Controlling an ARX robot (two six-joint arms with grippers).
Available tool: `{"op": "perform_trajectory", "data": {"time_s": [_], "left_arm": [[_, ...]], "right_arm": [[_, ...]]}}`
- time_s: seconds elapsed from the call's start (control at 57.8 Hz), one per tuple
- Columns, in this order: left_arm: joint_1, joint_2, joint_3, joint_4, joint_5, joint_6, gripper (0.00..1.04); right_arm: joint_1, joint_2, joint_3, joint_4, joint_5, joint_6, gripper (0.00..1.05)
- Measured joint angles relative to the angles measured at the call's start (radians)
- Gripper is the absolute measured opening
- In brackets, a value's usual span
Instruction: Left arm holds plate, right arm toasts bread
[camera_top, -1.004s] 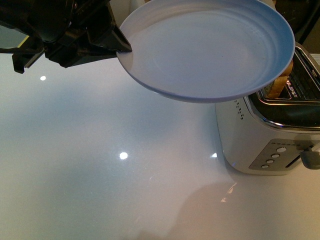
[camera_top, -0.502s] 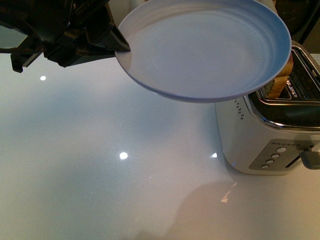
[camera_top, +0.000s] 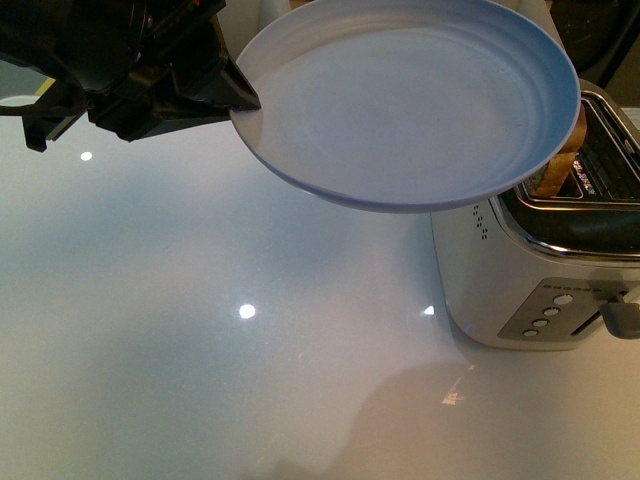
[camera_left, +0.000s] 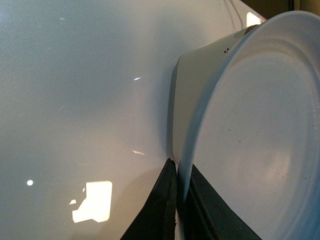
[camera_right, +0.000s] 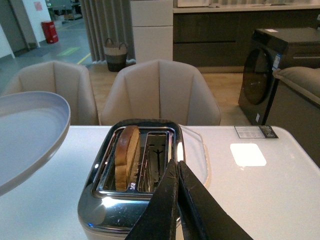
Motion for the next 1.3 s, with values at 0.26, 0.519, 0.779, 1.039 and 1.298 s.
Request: {"op": "perform_trajectory", "data": {"time_s": [0.26, 0.519, 0.779, 1.039, 1.298], "left_arm": [[0.002, 0.000, 0.000, 0.000, 0.000, 0.000, 0.03], [0.006, 0.000, -0.002, 0.000, 0.005, 0.001, 0.03], [0.010, 0.000, -0.006, 0.000, 0.008, 0.005, 0.03], [0.025, 0.000, -0.017, 0.002, 0.016, 0.015, 0.03], [0.044, -0.004, -0.031, 0.010, 0.028, 0.028, 0.03]], "right_arm": [[0.000, -0.074, 0.000, -0.074, 0.000, 0.000, 0.02], [0.000, -0.229, 0.000, -0.263, 0.002, 0.000, 0.02], [0.000, -0.281, 0.000, -0.287, 0.000, 0.000, 0.02], [0.000, -0.282, 0.000, -0.287, 0.000, 0.000, 0.43], [0.000, -0.283, 0.000, -0.287, 0.000, 0.000, 0.87]]}}
